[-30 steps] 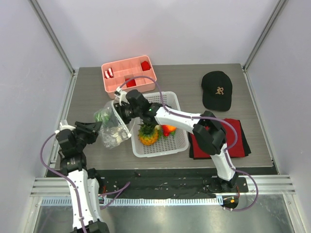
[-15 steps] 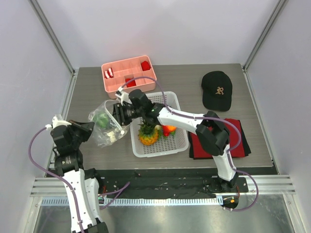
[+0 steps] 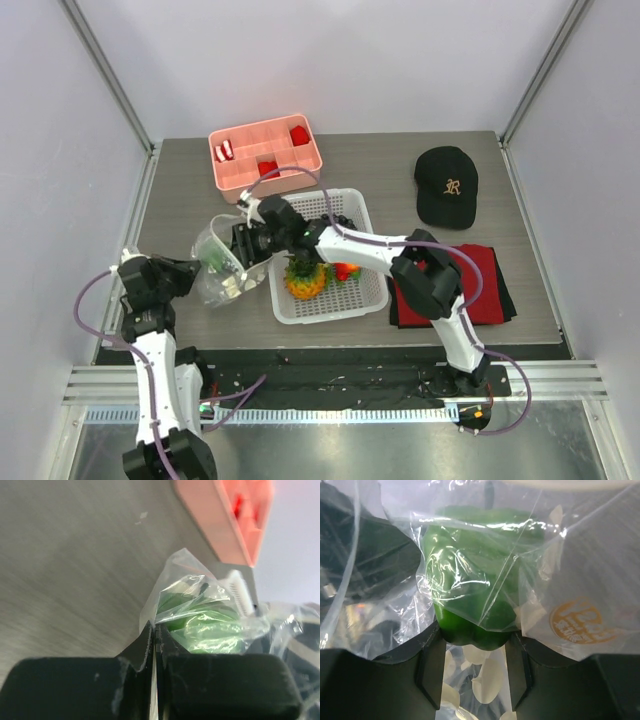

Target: Open the zip-top bag and remove the fake food

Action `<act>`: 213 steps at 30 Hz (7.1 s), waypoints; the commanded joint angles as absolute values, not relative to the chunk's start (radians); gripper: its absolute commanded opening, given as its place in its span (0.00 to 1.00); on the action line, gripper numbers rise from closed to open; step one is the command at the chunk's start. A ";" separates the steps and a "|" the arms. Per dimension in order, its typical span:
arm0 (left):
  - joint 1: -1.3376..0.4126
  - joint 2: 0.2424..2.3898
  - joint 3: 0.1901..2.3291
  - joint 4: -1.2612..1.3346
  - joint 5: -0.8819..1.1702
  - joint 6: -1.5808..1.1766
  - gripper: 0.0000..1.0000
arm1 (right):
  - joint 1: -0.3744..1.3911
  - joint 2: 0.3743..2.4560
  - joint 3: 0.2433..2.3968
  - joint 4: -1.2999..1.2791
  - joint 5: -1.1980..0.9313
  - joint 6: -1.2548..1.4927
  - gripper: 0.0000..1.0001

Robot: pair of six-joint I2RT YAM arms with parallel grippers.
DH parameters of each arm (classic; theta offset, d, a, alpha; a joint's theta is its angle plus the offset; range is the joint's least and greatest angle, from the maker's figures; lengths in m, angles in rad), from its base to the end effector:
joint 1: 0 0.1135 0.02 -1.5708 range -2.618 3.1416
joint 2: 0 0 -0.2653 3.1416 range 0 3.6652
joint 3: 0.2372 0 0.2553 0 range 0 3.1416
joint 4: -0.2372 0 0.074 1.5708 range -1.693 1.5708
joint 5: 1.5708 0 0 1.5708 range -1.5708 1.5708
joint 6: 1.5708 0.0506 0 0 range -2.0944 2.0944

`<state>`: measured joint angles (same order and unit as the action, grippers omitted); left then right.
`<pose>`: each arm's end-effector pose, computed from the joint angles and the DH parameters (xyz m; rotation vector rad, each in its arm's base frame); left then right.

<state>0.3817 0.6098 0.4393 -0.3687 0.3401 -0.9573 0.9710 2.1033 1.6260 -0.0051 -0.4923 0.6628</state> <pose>0.1563 0.0446 0.2200 -1.1672 1.8113 -0.6983 0.2669 0.4326 0.2263 -0.7076 2.2479 1.4285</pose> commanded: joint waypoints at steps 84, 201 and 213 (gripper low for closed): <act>0.123 1.195 0.583 -0.155 0.118 -0.876 0.13 | 1.069 2.324 1.905 -0.067 -0.107 0.218 0.57; 0.158 0.252 0.571 -0.626 0.044 -1.092 1.00 | 0.856 1.853 1.563 0.017 -0.534 0.495 0.50; 0.158 0.469 0.442 -0.387 0.146 -1.137 0.90 | 0.954 2.026 1.684 -0.024 -0.443 0.472 0.51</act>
<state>0.1528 0.4049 0.5285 -0.5152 0.1036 -1.1156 0.9203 1.9690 1.6012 -0.0364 -0.4824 0.4911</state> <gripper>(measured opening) 0.956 0.680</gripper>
